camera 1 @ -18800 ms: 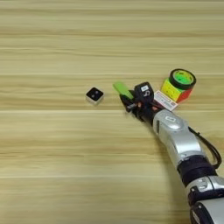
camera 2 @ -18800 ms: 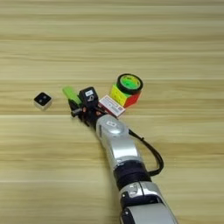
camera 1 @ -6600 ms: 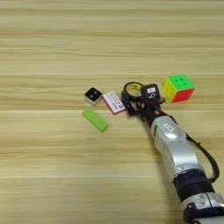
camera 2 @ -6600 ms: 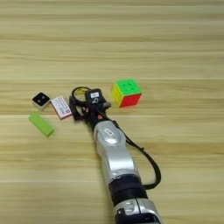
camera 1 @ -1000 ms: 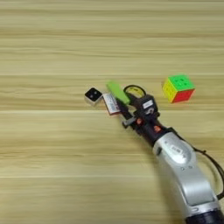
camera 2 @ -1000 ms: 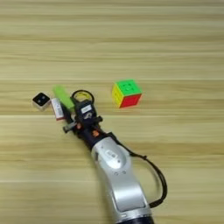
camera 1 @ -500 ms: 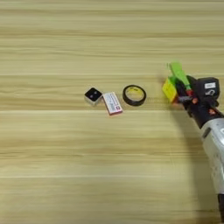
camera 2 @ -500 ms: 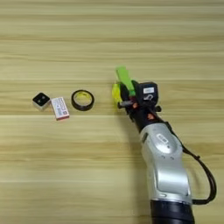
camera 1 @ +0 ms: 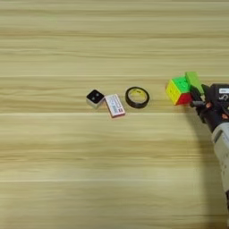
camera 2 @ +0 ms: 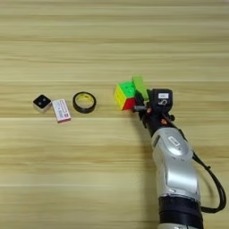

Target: Move the objects on the table

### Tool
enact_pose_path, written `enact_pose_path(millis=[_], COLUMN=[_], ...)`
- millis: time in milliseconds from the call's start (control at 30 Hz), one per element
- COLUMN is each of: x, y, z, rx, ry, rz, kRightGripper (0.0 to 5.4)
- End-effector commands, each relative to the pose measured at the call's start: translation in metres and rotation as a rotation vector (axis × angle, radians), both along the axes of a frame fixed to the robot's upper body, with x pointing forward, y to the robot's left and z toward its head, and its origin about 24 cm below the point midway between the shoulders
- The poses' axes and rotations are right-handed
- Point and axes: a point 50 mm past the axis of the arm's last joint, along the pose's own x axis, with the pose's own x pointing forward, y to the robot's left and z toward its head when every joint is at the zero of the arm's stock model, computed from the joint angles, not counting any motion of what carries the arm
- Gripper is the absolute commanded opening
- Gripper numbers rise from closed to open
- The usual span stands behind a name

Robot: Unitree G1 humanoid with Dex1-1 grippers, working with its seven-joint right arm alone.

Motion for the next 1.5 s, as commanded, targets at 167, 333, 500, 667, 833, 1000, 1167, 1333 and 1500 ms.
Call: enact_pose_path(millis=[167, 333, 500, 667, 833, 1000, 1167, 1333, 1500], x=[0.01, 0.01, 0.01, 0.011, 0.012, 0.012, 0.012, 0.009, 0.001], y=[0.005, 0.008, 0.01, 0.01, 0.01, 0.011, 0.012, 0.015, 0.028], z=[0.037, 0.036, 0.032, 0.028, 0.026, 0.026, 0.026, 0.034, 0.046], rx=[-0.053, -0.052, -0.05, -0.045, -0.045, -0.046, -0.048, -0.054, -0.077], ry=[-0.156, -0.148, -0.134, -0.118, -0.112, -0.109, -0.116, -0.163, -0.233], rz=[0.04, 0.053, 0.06, 0.062, 0.058, 0.058, 0.062, 0.065, 0.099], kRightGripper=[1.38, 1.38, 1.38, 1.38, 1.74, 2.15, 2.76, 3.39, 4.04])
